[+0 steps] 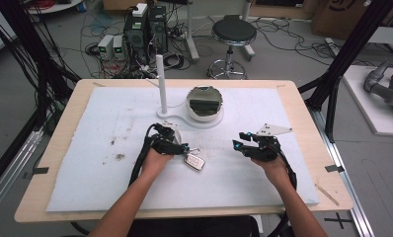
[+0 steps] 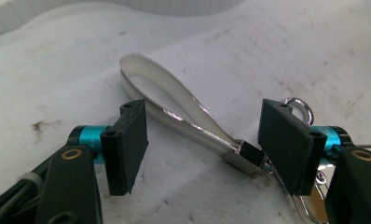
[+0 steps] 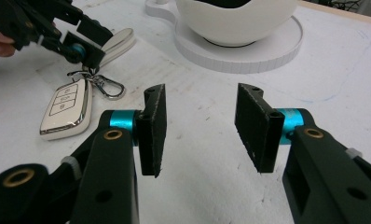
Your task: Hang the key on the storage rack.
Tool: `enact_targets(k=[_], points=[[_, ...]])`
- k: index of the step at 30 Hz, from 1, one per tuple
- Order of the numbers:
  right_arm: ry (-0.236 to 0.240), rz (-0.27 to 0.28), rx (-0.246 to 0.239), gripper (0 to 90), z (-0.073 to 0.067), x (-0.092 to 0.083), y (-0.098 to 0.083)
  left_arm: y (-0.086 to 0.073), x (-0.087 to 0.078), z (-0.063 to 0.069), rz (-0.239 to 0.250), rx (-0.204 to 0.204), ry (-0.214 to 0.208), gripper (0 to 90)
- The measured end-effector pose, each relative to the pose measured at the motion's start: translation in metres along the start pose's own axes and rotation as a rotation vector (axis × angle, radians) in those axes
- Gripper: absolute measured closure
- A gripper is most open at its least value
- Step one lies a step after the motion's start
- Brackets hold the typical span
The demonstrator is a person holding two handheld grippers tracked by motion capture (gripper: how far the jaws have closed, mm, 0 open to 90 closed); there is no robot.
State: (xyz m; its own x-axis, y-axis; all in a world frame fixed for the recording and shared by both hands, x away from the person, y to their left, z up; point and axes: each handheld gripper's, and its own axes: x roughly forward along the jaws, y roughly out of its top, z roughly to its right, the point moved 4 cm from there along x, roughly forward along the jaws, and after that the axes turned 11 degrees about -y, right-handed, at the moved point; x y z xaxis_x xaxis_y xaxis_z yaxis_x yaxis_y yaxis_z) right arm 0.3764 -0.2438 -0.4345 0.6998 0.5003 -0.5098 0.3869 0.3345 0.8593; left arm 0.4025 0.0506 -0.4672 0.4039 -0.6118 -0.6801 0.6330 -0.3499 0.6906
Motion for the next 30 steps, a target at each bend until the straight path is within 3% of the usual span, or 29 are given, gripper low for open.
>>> enact_targets(k=[3,5,10,15,19,21,23,26,28,29,30], points=[[0.000,0.003,-0.004,54.8,0.000,0.000,0.000,0.001,-0.001,0.001,-0.015,0.036,0.019,40.1],[0.001,0.000,0.001,54.8,0.000,-0.001,0.000,0.000,-0.003,0.002,-0.016,0.062,-0.014,57.4],[-0.002,-0.001,0.007,54.6,0.001,-0.002,-0.001,-0.003,-0.005,-0.001,-0.020,0.091,-0.067,79.9],[-0.004,-0.001,0.005,54.6,0.002,-0.002,-0.001,-0.005,-0.011,-0.009,-0.026,0.090,-0.115,81.1],[-0.009,0.000,0.005,54.6,0.003,-0.003,-0.001,-0.007,-0.016,-0.019,-0.024,0.094,-0.106,80.2],[-0.004,-0.001,0.011,54.6,0.003,-0.003,-0.002,-0.007,-0.017,-0.021,-0.012,0.083,-0.099,65.5],[-0.009,0.001,0.009,54.6,0.004,-0.003,-0.001,-0.007,-0.015,-0.020,-0.014,0.107,-0.076,54.0],[-0.007,-0.004,0.007,54.6,0.003,-0.003,-0.002,-0.008,-0.013,-0.017,-0.016,0.158,-0.027,58.4],[-0.010,0.001,0.006,54.6,0.004,-0.003,-0.001,-0.009,-0.014,-0.018,-0.006,0.158,-0.017,63.5],[-0.012,0.002,0.005,54.7,0.004,-0.003,-0.001,-0.010,-0.015,-0.019,-0.003,0.160,-0.018,69.0],[-0.011,0.001,0.010,54.6,0.004,-0.003,-0.001,-0.010,-0.015,-0.020,0.005,0.162,-0.018,80.1]])
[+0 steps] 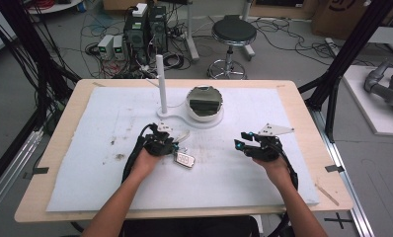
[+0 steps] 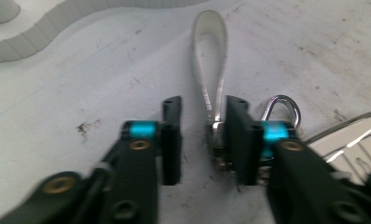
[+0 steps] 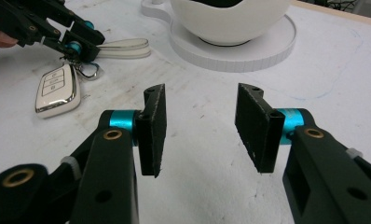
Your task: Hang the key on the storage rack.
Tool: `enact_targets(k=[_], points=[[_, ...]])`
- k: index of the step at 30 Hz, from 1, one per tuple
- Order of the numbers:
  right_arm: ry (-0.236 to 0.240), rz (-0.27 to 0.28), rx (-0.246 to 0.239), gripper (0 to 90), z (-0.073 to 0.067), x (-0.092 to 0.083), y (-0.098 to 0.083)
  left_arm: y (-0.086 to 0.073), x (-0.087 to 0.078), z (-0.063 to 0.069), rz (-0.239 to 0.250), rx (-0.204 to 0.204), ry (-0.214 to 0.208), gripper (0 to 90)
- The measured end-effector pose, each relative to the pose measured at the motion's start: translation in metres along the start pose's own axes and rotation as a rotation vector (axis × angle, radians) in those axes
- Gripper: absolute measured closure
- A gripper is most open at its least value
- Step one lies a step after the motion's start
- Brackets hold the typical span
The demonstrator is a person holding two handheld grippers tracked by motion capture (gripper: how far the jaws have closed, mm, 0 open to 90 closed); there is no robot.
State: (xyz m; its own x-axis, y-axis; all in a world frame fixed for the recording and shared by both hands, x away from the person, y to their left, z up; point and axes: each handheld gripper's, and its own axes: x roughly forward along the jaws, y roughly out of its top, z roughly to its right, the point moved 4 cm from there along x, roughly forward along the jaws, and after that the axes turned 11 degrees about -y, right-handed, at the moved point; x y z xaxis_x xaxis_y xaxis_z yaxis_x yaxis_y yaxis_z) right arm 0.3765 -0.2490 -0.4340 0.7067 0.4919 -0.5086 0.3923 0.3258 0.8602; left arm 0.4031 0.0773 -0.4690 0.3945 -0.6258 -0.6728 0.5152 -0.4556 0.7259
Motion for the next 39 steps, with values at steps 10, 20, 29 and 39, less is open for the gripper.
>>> enact_targets(k=[10,20,29,39], points=[[-0.012,0.010,0.005,54.7,0.003,-0.004,0.000,0.003,-0.020,-0.003,0.163,-0.062,-0.032,81.4],[-0.028,0.039,0.018,54.6,0.006,-0.008,0.003,0.008,-0.078,-0.013,0.380,-0.077,0.030,81.5],[-0.032,0.047,0.022,54.7,0.008,-0.009,0.004,0.029,-0.118,-0.024,0.496,-0.051,0.087,81.5],[-0.024,0.050,0.019,54.6,0.007,-0.009,0.004,0.059,-0.140,-0.029,0.579,-0.016,0.140,81.5]])
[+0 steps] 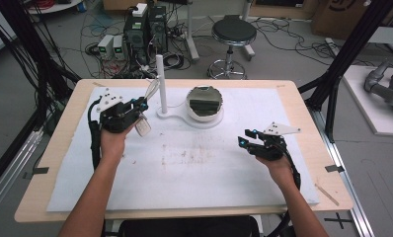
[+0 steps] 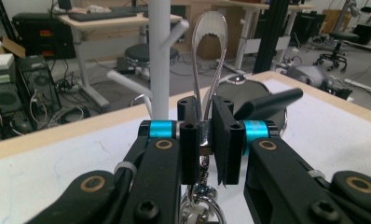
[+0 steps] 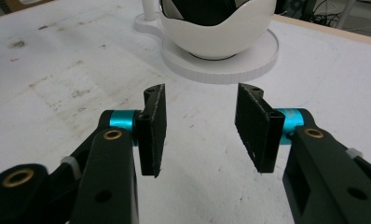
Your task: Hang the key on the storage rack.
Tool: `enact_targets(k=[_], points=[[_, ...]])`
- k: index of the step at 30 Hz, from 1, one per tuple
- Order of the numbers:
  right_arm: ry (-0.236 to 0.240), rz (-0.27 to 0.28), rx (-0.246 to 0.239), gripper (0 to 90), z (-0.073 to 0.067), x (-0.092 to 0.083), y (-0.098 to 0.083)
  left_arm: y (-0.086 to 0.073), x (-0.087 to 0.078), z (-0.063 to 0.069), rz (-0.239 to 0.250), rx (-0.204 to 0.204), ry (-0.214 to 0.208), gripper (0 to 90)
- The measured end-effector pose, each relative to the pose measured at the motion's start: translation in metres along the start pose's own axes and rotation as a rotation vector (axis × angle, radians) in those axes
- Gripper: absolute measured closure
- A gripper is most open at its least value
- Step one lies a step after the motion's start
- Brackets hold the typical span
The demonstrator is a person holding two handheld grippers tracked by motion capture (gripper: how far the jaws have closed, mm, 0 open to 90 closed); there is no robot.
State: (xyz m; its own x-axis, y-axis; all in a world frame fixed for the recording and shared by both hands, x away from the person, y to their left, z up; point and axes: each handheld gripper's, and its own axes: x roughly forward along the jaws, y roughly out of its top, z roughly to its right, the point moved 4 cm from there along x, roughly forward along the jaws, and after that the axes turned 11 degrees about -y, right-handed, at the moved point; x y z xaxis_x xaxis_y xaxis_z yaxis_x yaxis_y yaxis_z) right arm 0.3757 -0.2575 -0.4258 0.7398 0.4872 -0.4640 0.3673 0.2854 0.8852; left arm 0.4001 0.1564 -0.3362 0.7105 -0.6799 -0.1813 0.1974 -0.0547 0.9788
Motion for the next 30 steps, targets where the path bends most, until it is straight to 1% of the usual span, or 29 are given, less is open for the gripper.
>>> enact_targets(k=[3,5,6,10,12,14,21,30], points=[[-0.001,-0.002,0.005,54.4,0.000,0.000,0.000,0.007,0.003,-0.002,0.007,0.011,0.015,81.5],[0.001,0.000,0.001,54.3,0.000,0.000,0.000,0.012,0.006,-0.005,0.006,0.013,0.027,81.5],[0.002,0.000,0.000,54.2,0.000,0.000,0.000,0.014,0.008,-0.006,0.006,0.013,0.026,81.5],[0.000,0.004,0.001,54.2,0.000,-0.001,0.000,0.017,0.016,-0.009,-0.024,0.024,0.046,81.5],[-0.001,0.006,0.000,54.1,0.001,-0.001,0.000,0.017,0.020,-0.010,-0.044,0.034,0.062,81.5],[-0.001,0.005,0.002,54.2,0.001,-0.001,0.000,0.015,0.023,-0.011,-0.052,0.035,0.072,81.5],[0.001,0.003,0.002,54.2,0.001,-0.001,0.000,0.012,0.032,-0.011,-0.089,0.068,0.106,81.5],[0.000,0.003,-0.001,54.2,0.002,-0.001,-0.001,0.004,0.047,-0.016,-0.127,0.056,0.122,81.4]])
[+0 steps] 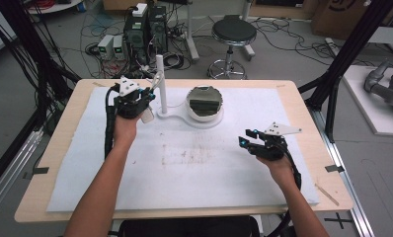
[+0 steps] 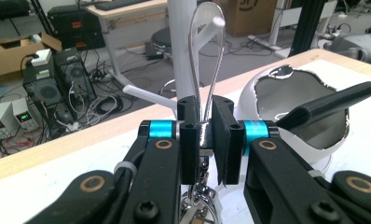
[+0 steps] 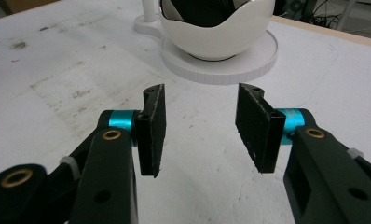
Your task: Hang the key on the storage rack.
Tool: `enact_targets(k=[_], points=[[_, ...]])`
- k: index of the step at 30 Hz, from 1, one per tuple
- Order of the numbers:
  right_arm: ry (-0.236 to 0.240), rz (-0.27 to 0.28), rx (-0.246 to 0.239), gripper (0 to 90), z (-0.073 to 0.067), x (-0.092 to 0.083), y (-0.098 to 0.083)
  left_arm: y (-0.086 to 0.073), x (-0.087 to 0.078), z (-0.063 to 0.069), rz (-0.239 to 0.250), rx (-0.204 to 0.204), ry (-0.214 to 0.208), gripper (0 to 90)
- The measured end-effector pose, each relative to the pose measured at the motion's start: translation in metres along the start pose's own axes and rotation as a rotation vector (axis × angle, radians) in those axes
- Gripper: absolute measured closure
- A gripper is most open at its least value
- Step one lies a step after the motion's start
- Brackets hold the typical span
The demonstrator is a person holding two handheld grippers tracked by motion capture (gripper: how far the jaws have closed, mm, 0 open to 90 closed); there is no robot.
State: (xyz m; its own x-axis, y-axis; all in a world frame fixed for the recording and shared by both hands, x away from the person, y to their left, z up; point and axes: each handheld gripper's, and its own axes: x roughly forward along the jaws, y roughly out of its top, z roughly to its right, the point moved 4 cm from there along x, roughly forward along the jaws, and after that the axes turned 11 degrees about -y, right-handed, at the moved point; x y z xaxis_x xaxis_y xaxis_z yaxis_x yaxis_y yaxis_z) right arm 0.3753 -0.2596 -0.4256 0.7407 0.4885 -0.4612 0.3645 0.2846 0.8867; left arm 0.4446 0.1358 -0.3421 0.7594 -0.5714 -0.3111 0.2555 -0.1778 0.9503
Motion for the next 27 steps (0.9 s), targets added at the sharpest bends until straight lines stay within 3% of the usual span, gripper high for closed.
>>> enact_targets(k=[14,15,18,21,24,27], points=[[-0.003,0.005,0.003,52.8,0.001,-0.002,0.000,-0.018,0.014,0.002,-0.036,-0.038,-0.001,80.1],[-0.006,0.004,0.005,52.1,0.001,-0.002,0.000,-0.019,0.014,0.002,-0.032,-0.050,-0.008,78.2],[-0.010,0.006,0.007,51.6,0.003,-0.003,0.000,-0.019,0.013,0.003,-0.015,-0.079,-0.033,61.0],[-0.019,0.007,0.006,49.5,0.004,-0.004,0.000,-0.022,0.006,0.003,0.017,-0.095,-0.052,52.4],[-0.043,0.008,0.003,44.6,0.007,-0.006,-0.001,-0.030,-0.004,0.003,0.056,-0.126,-0.128,45.1],[-0.056,0.010,0.004,41.4,0.009,-0.008,-0.001,-0.040,-0.012,0.004,0.084,-0.145,-0.185,31.9]])
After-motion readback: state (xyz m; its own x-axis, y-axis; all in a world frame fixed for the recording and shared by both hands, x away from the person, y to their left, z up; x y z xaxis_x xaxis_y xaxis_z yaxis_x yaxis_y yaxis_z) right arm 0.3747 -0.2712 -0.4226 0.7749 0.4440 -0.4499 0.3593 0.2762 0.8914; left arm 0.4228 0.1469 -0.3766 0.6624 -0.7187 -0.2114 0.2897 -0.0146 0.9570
